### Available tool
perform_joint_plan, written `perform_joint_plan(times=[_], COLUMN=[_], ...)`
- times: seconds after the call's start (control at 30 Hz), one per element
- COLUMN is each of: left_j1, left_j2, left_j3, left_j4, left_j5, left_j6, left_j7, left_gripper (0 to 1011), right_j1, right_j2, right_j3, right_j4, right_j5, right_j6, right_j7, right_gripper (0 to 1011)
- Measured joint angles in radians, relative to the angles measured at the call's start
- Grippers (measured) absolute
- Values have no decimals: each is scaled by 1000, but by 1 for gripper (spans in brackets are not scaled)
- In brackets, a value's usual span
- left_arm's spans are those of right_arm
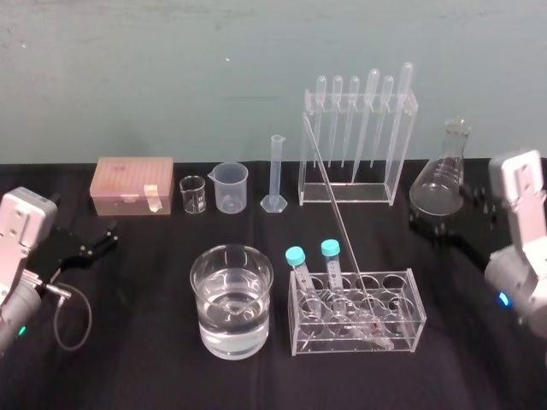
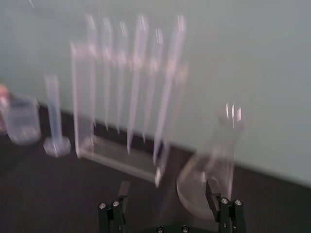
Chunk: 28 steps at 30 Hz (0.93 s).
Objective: Hold the thermometer with one hand and immerse one end into the beaker, then reinsert it into the test tube rack.
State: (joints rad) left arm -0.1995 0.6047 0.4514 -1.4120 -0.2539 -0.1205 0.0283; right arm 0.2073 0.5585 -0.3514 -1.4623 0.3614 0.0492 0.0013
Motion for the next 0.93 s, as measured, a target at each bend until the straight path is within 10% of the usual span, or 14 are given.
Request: perform_joint_plan(times=[0.93], left_j1=[0], left_j2=[0], left_j3=[0], left_j4=[0], left_j5=[0], left_j6=[0], left_j7=[0], left_gripper=[1008], right_j1=[-8], right_j2=[-7], right_j3=[-2], right_j4=[7], right_j5=[-3], right_j6=[14], right_j7=[-7], right_gripper=[1002])
